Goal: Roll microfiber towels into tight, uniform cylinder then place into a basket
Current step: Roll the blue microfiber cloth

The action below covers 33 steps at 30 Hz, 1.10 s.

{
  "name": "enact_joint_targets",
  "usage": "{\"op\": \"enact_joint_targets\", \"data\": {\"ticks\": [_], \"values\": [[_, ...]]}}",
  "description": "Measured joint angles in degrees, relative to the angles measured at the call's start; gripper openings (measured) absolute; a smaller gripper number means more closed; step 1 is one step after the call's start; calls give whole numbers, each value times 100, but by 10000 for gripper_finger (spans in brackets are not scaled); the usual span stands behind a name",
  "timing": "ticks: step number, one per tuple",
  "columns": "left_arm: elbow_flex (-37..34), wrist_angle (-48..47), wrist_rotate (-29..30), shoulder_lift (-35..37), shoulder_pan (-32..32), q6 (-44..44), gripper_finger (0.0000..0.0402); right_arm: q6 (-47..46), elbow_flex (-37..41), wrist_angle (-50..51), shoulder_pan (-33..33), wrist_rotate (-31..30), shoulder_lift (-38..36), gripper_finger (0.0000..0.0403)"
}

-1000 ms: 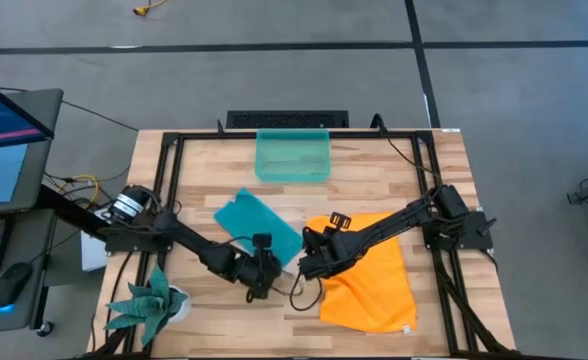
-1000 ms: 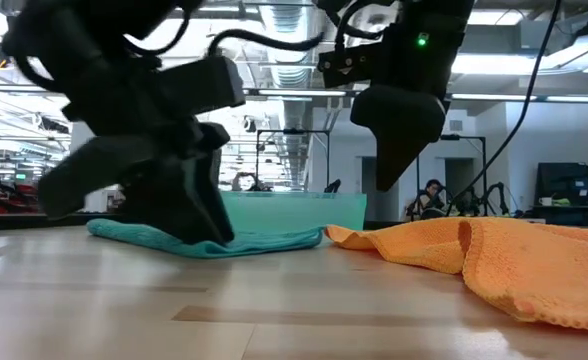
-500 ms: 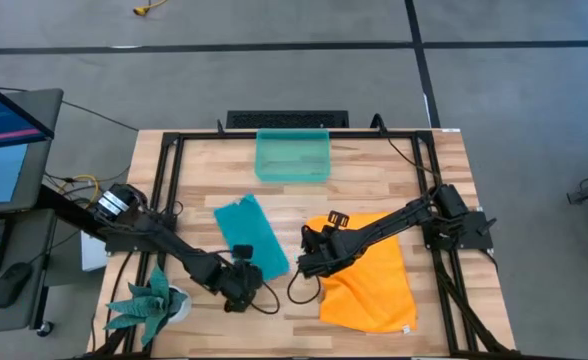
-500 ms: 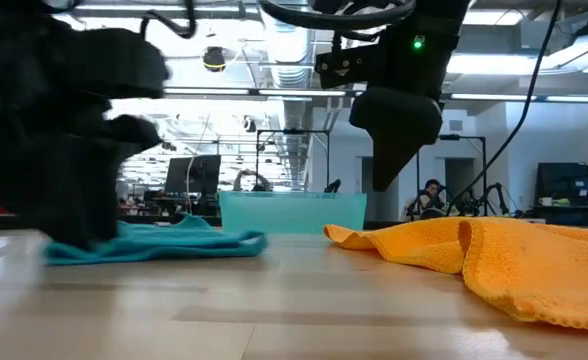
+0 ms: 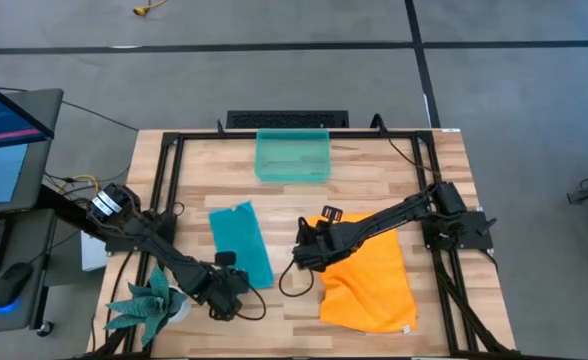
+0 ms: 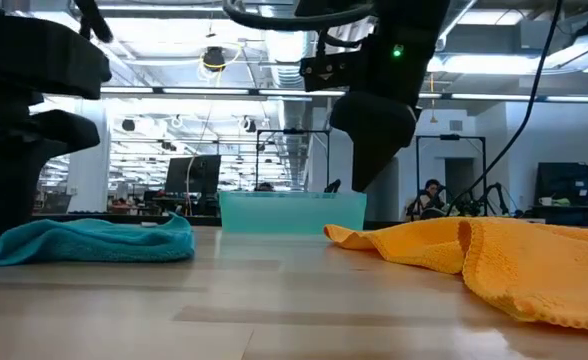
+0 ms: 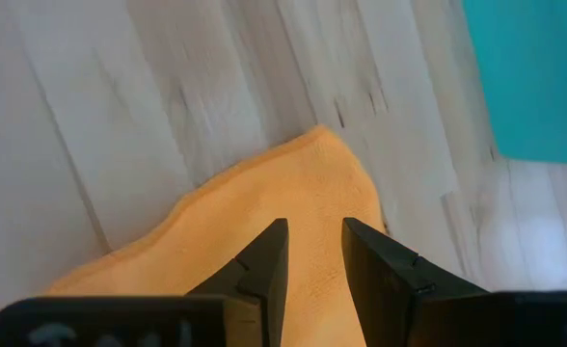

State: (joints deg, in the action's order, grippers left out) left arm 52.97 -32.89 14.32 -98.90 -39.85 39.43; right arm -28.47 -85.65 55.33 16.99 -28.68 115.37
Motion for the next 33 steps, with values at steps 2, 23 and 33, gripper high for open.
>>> {"op": "enact_joint_targets", "data": {"ticks": [2, 23, 33], "values": [[63, -14, -35, 8, -38, -135, 114, 0, 0, -73, 2, 10, 0, 122], [603, -2800, 2735, 36, 489, 316, 114, -457, 0, -99, 505, 30, 0, 122], [182, -1588, 1922, 41, 1625, -308, 114, -456, 0, -101, 571, 28, 0, 122]]}}
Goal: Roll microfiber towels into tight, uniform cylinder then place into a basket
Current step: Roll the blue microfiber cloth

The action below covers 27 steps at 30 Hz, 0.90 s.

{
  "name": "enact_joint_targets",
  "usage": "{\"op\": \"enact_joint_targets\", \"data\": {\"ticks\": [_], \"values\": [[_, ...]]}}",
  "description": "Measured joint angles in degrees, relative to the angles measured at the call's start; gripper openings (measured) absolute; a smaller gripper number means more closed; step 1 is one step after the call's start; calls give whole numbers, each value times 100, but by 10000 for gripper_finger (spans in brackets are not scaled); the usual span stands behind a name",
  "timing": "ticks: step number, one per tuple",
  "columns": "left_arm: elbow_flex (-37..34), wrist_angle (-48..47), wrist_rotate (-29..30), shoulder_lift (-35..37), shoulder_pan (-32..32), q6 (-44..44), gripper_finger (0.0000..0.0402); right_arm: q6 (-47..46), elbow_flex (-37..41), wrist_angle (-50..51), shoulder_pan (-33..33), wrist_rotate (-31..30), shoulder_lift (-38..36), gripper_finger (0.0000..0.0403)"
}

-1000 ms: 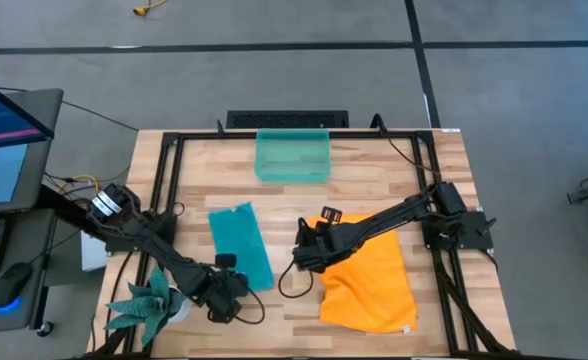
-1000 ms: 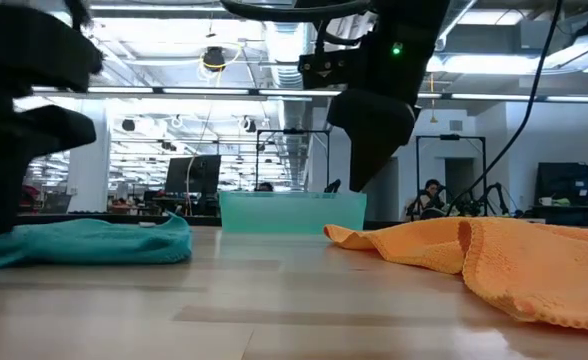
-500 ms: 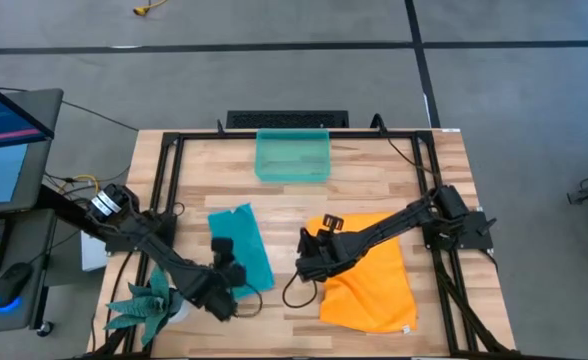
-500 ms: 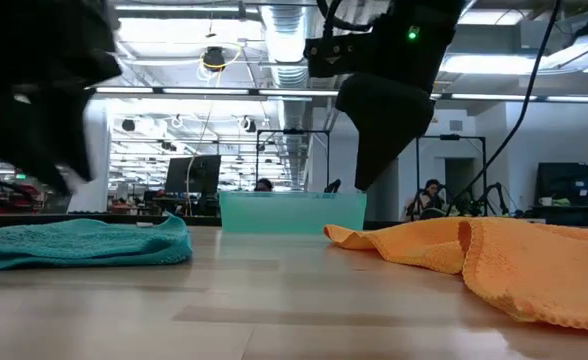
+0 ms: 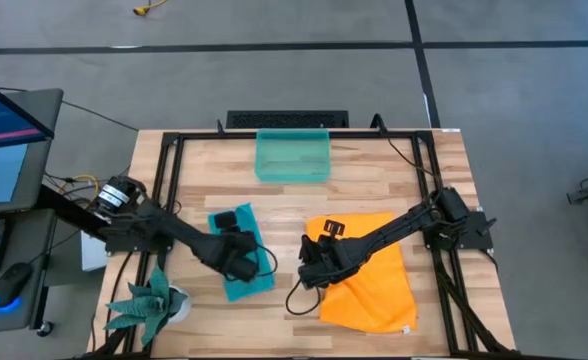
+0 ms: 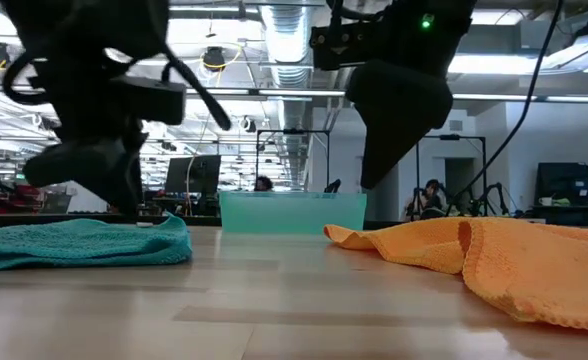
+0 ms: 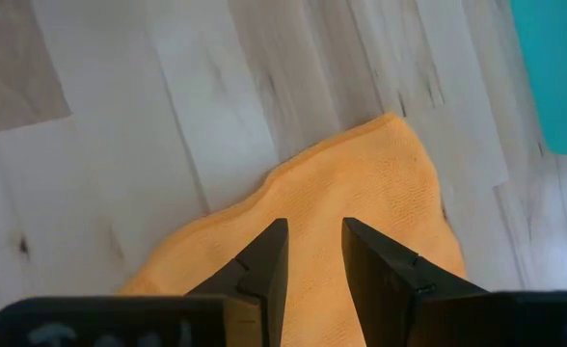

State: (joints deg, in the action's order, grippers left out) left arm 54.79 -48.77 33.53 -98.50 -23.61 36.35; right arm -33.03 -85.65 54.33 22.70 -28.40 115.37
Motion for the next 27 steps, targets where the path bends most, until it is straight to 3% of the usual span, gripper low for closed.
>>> {"op": "enact_joint_targets", "data": {"ticks": [5, 12, 27], "values": [[-10, 444, -39, 0, 270, -131, 114, 2, 0, 0, -63, -2, 0, 122], [-14, 1096, -606, 0, 503, -552, 114, 3, 0, 1, -84, -2, 0, 122], [-639, 1813, -672, 29, 672, -285, 114, 493, 0, 0, -274, -11, 0, 122]]}}
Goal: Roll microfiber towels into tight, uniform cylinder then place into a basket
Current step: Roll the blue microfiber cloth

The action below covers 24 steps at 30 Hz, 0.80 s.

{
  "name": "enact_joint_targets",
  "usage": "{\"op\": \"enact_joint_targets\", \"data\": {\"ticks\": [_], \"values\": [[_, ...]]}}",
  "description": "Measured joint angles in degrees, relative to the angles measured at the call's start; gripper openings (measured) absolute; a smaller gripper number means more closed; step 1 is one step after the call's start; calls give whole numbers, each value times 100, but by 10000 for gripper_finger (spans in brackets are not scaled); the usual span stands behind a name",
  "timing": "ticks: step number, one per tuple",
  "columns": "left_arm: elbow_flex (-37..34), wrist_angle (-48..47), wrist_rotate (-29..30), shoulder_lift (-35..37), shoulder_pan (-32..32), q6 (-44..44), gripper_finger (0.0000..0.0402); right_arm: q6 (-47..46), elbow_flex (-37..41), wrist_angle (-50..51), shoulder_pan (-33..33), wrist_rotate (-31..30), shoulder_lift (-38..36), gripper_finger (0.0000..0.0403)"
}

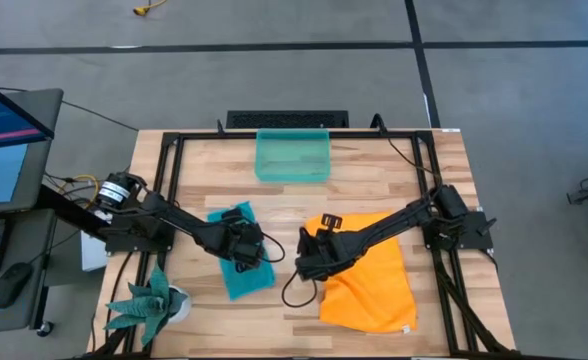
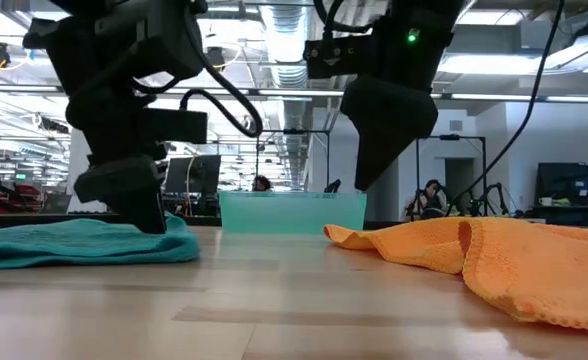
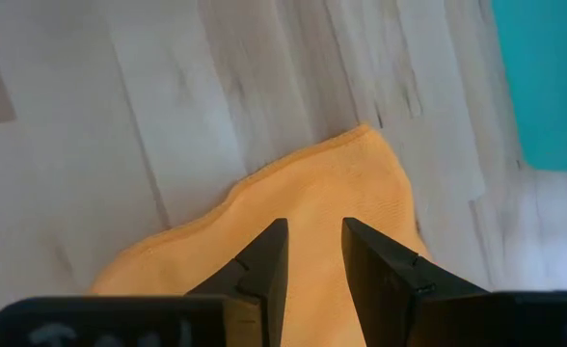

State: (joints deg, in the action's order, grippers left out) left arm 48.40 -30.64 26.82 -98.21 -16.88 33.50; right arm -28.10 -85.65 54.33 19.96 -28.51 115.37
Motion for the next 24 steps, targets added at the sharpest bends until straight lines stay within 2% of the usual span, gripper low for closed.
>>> {"op": "enact_joint_targets", "data": {"ticks": [6, 14, 24], "values": [[-117, 1039, -80, -22, 2, -505, 114, 10, 0, 280, -141, -2, 0, 122], [-551, 3180, -1156, -44, 98, -1522, 114, -490, 2, 757, -128, -4, 0, 122], [-445, 3298, -814, -42, 212, -2277, 114, -535, 2, 650, 168, -2, 0, 122]]}}
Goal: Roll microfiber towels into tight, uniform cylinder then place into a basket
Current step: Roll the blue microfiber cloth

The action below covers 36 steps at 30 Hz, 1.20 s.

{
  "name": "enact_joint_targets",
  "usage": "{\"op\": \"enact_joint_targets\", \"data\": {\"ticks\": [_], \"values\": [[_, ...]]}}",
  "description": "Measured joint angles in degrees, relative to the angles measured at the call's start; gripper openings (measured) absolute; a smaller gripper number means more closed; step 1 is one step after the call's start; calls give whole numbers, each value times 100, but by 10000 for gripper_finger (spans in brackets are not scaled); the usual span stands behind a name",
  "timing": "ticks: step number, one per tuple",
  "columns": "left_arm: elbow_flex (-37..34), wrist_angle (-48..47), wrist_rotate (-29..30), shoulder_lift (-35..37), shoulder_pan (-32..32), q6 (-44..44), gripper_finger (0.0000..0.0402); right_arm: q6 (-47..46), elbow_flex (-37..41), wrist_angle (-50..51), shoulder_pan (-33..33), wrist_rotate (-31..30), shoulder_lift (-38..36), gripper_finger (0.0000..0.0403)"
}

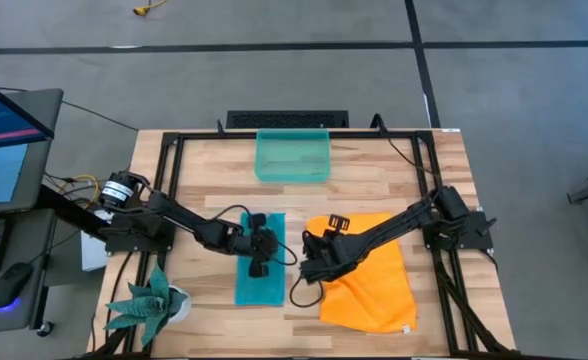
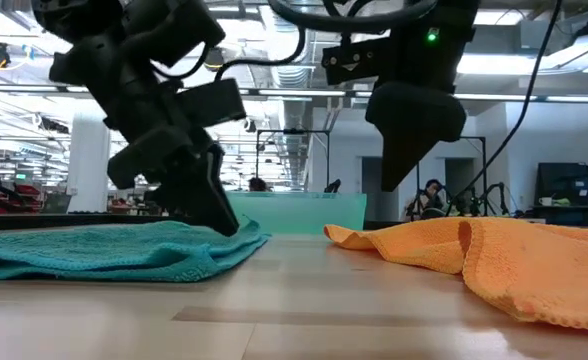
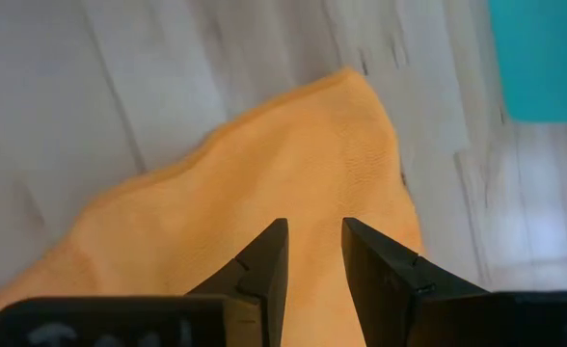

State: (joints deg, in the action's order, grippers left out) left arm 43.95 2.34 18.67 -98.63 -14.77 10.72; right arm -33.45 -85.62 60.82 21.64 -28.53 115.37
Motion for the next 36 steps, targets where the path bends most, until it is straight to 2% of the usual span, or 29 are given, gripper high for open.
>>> {"op": "enact_joint_targets", "data": {"ticks": [3, 6, 9, 15, 19, 26, 36], "values": [[186, -298, -33, 40, -69, -204, 114, -2, 0, -23, 96, 0, 0, 122], [429, -997, 40, 183, -168, -251, 114, 0, 0, -102, 218, 2, 0, 122], [614, -1689, 358, 441, -357, -72, 114, 124, 0, -363, 332, 8, 0, 122], [642, -2297, 1164, 1162, -1061, 357, 114, 1053, 2, -1300, 526, 13, 0, 122], [646, -2476, 1373, 1448, -1656, 657, 114, 1694, 3, -1923, 660, 16, 0, 122], [646, -2474, 1508, 1508, -2549, 1079, 114, 2684, 2, -2833, 798, 18, 0, 122], [646, -2476, 1524, 1508, -3175, 1680, 114, 2944, 2, -3148, 568, 116, 2, 122]]}}
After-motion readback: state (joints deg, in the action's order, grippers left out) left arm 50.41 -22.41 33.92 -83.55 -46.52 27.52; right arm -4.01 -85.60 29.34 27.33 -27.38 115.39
